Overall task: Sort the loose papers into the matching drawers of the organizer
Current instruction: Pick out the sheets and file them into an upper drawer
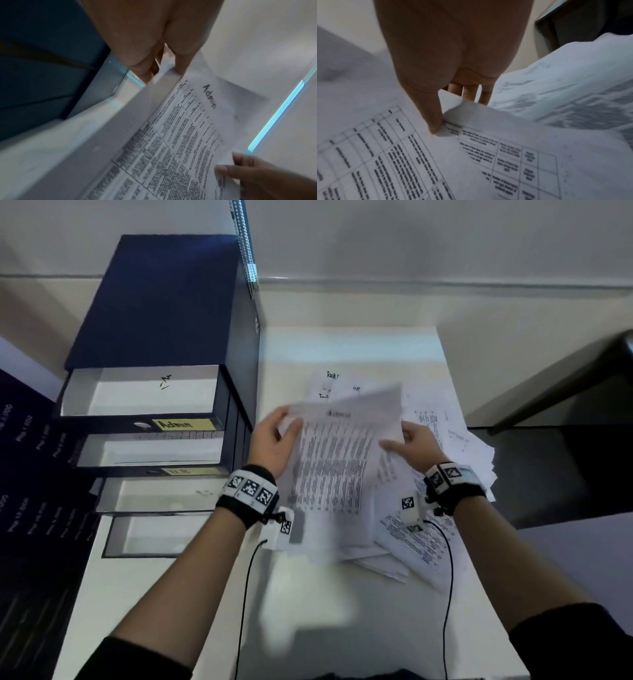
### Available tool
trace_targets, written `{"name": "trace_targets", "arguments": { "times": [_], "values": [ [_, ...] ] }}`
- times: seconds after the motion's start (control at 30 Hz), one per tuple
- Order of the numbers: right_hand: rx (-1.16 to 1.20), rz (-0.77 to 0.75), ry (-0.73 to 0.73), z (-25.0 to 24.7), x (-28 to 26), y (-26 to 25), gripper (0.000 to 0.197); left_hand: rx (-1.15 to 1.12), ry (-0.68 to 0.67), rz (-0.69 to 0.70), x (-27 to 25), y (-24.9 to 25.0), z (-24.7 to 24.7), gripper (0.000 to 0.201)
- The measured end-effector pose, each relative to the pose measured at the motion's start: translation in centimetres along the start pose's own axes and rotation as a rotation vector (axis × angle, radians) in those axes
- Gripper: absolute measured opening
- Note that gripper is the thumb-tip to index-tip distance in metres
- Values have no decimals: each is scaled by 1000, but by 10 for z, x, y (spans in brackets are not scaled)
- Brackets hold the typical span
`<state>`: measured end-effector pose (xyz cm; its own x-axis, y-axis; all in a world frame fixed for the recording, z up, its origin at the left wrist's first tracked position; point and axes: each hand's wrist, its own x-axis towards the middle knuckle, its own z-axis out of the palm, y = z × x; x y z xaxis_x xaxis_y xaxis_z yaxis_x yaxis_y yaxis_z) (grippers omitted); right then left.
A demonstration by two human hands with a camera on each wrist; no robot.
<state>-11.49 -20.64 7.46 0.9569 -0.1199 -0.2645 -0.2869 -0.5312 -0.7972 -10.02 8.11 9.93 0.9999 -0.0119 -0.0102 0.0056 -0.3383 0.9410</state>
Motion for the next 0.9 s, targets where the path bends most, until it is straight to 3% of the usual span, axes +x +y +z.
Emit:
{"name": "trace_targets", "arguments": {
  "times": [0.1, 0.2, 0.3, 0.4, 0.5, 0.57, 0.63, 0.77, 0.83, 0.9],
  "values": [
    [180, -109, 108, -20, -10, -57, 20, -203, 131, 88, 14, 36, -18, 45],
    [309, -194, 204, -37, -23, -115, 27, -321, 59, -9, 23, 57, -34, 60],
    [394, -285, 257, -41, -34, -153, 36, -107, -16, -68, 18, 64, -50, 44],
    [400, -338, 240, -27, -42, -174, 36, -125, 10, -75, 4, 72, -66, 34],
    [289, -369, 164, -4, -50, -183, 45, -225, 101, -73, -11, 78, -92, 20],
    [262, -362, 87, 18, -57, -189, 69, -280, 165, -99, -20, 75, -116, 30],
    [265, -366, 12, 43, -66, -198, 84, -307, 155, -148, -30, 70, -144, 53],
    [140, -375, -156, 99, -74, -216, 68, -249, 84, -248, -58, 46, -207, 103],
    [203, -302, -294, 127, -82, -224, 57, -255, 100, -275, -72, 36, -237, 102],
    [383, -174, -430, 154, -89, -234, 49, -305, 155, -305, -83, 30, -266, 82]
  ]
}}
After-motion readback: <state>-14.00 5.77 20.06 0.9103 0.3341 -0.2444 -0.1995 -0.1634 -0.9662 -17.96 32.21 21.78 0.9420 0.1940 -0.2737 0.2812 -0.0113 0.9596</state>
